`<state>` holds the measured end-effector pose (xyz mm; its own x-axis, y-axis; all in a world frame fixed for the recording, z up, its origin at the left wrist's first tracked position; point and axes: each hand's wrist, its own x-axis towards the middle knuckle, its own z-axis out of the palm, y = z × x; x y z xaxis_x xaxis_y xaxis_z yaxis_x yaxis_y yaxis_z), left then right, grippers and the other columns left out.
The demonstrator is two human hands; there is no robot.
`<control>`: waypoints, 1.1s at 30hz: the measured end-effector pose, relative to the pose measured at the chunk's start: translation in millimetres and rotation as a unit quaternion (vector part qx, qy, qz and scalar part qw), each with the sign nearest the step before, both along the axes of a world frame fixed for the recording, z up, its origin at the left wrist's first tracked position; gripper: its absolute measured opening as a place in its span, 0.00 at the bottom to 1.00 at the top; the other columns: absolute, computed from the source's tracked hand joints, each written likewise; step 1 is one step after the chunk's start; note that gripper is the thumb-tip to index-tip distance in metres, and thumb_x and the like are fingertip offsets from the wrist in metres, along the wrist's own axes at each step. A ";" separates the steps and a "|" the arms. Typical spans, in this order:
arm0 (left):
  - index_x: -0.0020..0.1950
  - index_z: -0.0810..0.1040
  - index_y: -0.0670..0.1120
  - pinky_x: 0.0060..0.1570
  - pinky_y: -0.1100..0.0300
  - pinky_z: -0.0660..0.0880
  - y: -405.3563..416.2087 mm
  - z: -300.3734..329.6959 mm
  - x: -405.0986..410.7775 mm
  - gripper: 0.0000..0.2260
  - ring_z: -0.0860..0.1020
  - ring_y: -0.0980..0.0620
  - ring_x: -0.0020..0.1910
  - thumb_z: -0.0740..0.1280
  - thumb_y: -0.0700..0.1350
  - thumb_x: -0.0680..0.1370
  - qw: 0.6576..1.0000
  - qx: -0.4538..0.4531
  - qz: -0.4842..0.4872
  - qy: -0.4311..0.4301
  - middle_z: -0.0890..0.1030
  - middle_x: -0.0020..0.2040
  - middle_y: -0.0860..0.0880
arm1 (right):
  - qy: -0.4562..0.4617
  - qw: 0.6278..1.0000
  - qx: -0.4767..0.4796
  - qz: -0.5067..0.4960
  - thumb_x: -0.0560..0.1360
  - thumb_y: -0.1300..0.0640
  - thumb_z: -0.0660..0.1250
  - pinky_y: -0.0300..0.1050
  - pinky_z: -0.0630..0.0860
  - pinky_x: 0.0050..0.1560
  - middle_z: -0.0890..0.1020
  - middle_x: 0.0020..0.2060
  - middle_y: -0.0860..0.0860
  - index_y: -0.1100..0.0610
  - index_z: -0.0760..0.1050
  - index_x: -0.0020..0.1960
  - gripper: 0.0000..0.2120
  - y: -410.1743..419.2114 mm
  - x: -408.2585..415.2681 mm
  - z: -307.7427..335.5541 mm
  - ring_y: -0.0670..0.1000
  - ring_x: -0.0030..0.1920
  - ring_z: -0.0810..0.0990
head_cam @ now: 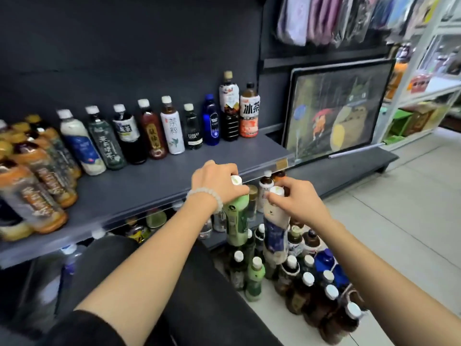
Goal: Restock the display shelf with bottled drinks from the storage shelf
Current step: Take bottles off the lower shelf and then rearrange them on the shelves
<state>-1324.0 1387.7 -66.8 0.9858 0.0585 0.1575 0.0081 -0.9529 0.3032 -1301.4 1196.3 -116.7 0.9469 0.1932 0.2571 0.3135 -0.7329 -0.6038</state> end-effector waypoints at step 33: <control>0.37 0.70 0.60 0.30 0.61 0.58 383.0 80.4 15.9 0.08 0.70 0.52 0.44 0.68 0.58 0.65 0.978 0.096 0.184 0.028 0.69 0.36 0.56 | 0.016 0.932 0.080 0.352 0.72 0.49 0.69 0.48 0.76 0.47 0.84 0.38 0.50 0.55 0.77 0.42 0.09 482.1 163.5 111.6 0.50 0.43 0.81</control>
<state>-1308.1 1770.7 13.6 0.9113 0.3847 0.1467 0.3718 -0.9220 0.1085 -1137.9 1678.4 -5.1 0.6069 0.7316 0.3105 0.6635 -0.2513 -0.7047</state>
